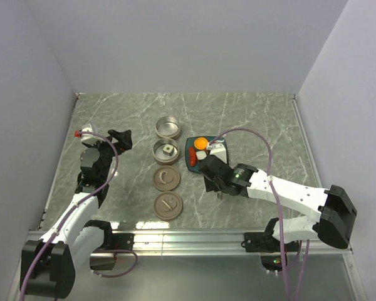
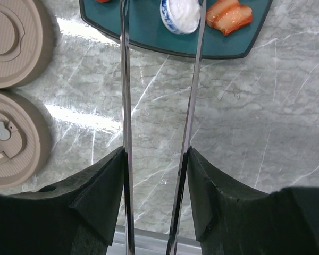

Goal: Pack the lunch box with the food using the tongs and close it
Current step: Pick up the food using the clamp

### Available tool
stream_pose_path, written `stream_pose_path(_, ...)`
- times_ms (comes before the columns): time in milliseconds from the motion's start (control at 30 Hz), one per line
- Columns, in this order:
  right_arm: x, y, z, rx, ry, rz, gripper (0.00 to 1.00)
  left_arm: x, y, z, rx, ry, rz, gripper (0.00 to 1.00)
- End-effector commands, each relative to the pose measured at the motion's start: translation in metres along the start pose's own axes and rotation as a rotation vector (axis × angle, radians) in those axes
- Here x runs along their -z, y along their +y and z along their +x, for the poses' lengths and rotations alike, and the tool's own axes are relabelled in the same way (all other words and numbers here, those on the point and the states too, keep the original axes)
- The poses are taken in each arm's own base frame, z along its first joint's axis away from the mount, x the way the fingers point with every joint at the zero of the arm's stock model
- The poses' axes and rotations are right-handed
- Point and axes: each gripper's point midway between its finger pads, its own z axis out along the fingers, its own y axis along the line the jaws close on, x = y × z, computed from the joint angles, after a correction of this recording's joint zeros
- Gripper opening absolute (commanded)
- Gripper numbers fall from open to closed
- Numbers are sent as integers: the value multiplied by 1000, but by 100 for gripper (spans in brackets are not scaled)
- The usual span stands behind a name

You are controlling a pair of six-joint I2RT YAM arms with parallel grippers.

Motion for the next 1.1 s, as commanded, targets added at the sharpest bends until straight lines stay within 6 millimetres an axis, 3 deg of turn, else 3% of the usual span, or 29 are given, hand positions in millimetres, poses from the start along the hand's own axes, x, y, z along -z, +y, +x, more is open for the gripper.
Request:
stream_pose_path(0, 5, 8, -26, -30, -76, -29, 56, 0, -7, -12, -3, -39, 30, 99)
stream_pose_path(733, -16, 4, -34, -12, -66, -32, 54, 1, -7, -13, -5, -41, 31, 99)
stream_pose_path(967, -13, 4, -36, -16, -69, -37, 47, 0, -8, -12, -3, -40, 32, 100)
stream_pose_path(1067, -9, 1, -37, -22, -75, -32, 39, 1, -7, -12, -4, -41, 28, 99)
